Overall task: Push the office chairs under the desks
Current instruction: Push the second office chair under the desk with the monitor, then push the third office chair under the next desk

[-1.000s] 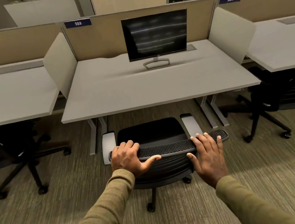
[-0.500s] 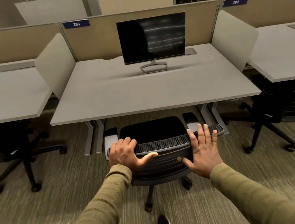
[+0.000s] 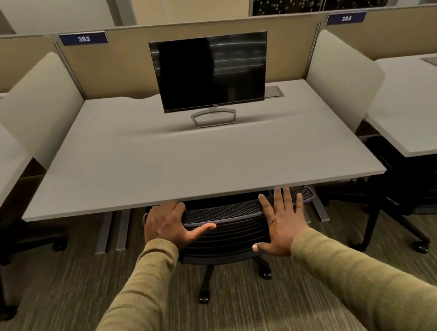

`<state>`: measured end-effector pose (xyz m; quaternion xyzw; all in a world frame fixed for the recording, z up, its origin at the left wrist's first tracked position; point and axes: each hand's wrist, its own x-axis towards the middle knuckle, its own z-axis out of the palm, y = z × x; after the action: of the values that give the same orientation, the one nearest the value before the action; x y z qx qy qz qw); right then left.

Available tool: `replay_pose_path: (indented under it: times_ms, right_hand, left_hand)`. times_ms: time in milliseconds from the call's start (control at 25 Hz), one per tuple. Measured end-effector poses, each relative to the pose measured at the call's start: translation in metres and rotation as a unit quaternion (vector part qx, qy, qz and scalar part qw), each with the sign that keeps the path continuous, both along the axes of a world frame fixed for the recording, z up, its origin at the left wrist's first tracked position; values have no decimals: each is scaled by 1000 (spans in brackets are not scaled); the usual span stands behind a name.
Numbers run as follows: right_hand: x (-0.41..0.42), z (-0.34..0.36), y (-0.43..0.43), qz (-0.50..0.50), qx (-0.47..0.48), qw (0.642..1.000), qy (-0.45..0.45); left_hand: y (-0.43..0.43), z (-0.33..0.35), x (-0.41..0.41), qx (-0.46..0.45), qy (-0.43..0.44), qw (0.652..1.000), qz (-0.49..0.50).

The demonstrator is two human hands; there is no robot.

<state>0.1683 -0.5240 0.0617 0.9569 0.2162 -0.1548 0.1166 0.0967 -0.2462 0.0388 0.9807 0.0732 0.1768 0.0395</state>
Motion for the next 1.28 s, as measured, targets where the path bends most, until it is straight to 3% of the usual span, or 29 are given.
replay_pose_path:
  times_ms: [280, 480, 680, 880, 1040, 1280]
  right_hand:
    - [65, -2, 6, 7, 17, 1000, 5]
    - [71, -8, 0, 41, 33, 999, -5]
    - [85, 8, -17, 89, 110, 989, 41]
    - [104, 34, -70, 113, 229, 965, 64]
    - [133, 48, -153, 101, 247, 962, 54]
    - [171, 55, -307, 84, 217, 972, 13]
  left_hand:
    - [13, -2, 68, 9, 16, 1000, -16]
    - [12, -9, 70, 16, 23, 999, -16]
    - [-12, 13, 81, 8, 111, 994, -16]
    - [-116, 28, 114, -35, 164, 986, 18]
    - [-226, 40, 155, -62, 190, 979, 42]
    - [-392, 47, 214, -63, 177, 982, -1]
